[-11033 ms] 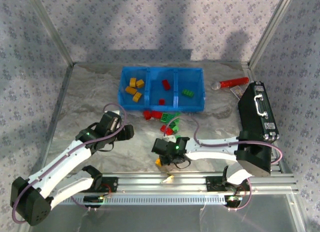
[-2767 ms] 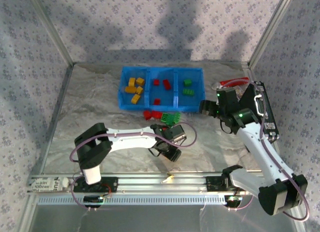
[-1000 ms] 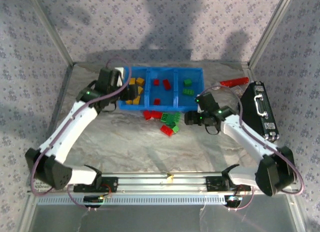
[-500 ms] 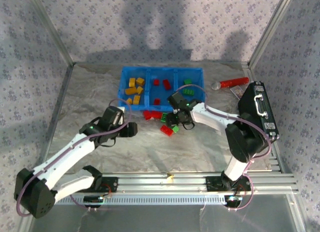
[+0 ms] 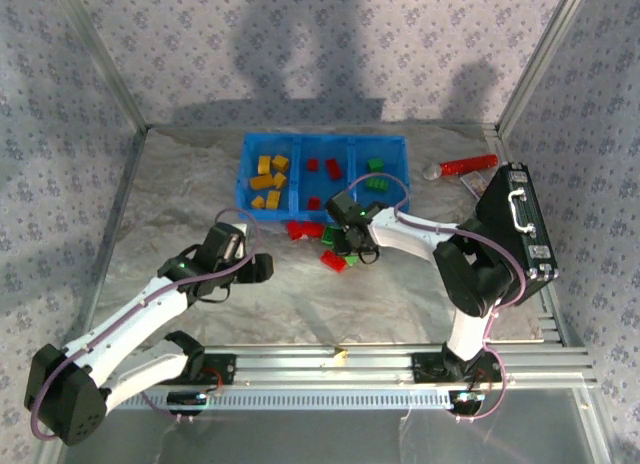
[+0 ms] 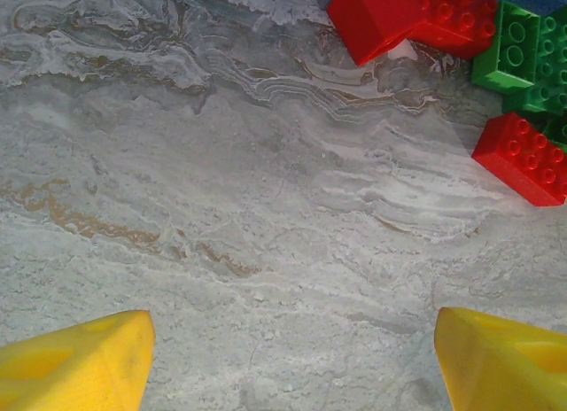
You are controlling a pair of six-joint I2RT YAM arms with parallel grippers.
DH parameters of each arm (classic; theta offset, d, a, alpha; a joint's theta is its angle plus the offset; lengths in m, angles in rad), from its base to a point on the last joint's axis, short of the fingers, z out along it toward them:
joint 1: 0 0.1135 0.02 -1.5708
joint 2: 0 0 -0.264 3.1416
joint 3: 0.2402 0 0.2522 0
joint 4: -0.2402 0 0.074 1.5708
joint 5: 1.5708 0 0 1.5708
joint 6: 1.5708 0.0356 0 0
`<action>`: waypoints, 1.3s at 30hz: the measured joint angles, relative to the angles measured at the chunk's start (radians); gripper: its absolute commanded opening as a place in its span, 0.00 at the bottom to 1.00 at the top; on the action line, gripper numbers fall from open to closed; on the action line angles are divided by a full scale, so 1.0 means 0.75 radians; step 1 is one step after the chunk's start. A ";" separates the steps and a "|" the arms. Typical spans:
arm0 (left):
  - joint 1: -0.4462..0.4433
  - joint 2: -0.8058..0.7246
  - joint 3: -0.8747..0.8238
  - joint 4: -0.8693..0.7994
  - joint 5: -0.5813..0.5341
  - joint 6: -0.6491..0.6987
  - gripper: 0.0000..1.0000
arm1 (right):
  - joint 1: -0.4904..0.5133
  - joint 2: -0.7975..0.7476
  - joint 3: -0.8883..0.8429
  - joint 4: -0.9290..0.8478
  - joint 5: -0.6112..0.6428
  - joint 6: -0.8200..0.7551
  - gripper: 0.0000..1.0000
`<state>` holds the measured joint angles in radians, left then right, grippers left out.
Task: Sort the legos into containers by color
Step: Pick up the lego from the center of the table, then place the lego in the container.
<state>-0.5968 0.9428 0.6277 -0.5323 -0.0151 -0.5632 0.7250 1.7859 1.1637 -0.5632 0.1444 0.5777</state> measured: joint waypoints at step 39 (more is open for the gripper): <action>-0.198 0.092 0.088 0.019 -0.036 0.005 0.80 | -0.346 -0.305 0.178 -0.101 0.023 -0.112 0.34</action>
<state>-0.7456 1.0119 0.6937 -0.5182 -0.0422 -0.5594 0.4656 1.5574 1.2972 -0.6388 0.1619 0.4938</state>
